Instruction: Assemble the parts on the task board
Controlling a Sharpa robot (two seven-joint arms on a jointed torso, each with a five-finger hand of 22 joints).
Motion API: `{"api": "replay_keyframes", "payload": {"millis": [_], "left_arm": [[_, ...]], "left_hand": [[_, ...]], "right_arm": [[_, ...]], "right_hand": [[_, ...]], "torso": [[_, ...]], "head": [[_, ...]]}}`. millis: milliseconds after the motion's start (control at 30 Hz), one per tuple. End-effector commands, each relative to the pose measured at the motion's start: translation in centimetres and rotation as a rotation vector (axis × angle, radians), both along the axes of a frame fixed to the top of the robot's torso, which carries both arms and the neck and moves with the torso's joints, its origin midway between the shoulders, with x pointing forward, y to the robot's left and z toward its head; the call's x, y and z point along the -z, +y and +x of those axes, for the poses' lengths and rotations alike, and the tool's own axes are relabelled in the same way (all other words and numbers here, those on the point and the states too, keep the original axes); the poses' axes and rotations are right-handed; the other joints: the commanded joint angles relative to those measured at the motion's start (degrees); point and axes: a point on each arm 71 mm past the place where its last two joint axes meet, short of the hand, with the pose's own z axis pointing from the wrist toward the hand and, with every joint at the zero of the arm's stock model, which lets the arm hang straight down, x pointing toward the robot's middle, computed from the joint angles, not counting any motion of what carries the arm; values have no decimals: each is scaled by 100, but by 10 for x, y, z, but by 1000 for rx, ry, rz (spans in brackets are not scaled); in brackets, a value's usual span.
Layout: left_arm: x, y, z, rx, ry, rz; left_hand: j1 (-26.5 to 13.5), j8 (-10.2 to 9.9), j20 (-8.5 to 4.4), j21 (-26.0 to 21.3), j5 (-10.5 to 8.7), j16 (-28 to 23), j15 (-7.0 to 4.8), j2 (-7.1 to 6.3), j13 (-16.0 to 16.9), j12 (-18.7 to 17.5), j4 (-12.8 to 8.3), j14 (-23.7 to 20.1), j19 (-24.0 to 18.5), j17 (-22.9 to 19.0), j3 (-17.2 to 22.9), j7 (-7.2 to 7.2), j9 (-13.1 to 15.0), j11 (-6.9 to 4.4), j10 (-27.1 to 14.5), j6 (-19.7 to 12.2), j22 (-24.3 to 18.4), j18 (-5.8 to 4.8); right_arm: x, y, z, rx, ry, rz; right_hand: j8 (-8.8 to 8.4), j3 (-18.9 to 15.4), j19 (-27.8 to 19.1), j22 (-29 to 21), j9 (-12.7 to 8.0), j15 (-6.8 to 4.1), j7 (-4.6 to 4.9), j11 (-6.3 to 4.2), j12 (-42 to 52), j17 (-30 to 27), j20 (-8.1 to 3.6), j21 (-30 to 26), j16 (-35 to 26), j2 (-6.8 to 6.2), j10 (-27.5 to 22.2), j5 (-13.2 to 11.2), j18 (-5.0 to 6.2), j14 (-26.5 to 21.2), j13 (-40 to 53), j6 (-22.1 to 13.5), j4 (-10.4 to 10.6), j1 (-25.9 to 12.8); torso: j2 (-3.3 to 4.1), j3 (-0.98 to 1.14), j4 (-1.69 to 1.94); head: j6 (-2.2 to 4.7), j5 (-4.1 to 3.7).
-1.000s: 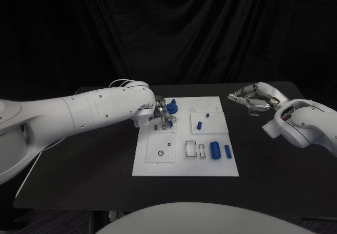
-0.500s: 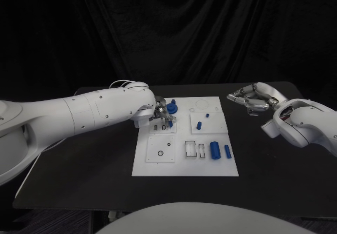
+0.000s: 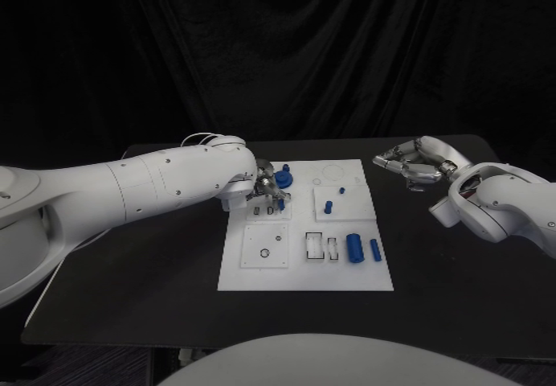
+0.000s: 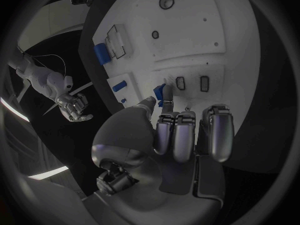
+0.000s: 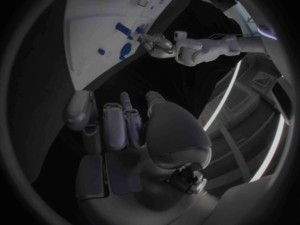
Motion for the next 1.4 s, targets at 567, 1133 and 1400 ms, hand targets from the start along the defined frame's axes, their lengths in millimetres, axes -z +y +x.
{"api": "replay_keyframes", "payload": {"millis": [567, 1133, 1400], "left_arm": [[6, -4, -4, 25, 39, 3], [7, 1, -4, 14, 26, -12], [6, 6, -5, 0, 13, -19]], "left_hand": [[37, -93, 4, -46, -67, 15, 3, -34, 1507, 20, -68, 595, -44, 1509, 76, 21, 58, 13, 615, -36, 13, 41], [65, -333, -11, -79, 845, 15, -11, -217, 1507, 20, -653, 595, -29, 1509, 979, 4, 305, -4, 615, 8, 35, 41], [-270, -434, -7, -93, 1100, 15, -8, -399, 1507, 20, -922, 595, -13, 1509, 1673, 11, 521, 1, 615, 60, 67, 39]], "right_arm": [[5, 0, 1, 5, 36, -13], [5, -2, 1, 10, 46, -17], [6, -5, 0, 17, 52, -20]], "right_hand": [[12, -34, -10, 353, -11, 51, 6, 34, -15, 304, 23, -50, -40, 7, -28, 35, 55, 122, 507, 13, -17, 73], [12, -36, -15, 347, -13, 52, 7, 35, -17, 297, 24, -67, -48, 11, -32, 37, 59, 119, 502, 13, -18, 80], [11, -39, -15, 346, -14, 53, 8, 36, -24, 290, 25, -70, -57, 16, -42, 38, 59, 116, 492, 14, -17, 84]], "torso": [[5, -5, 9], [0, -7, 5], [-6, -10, 14]], "head": [[1, 17], [1, 12], [1, 13]]}}
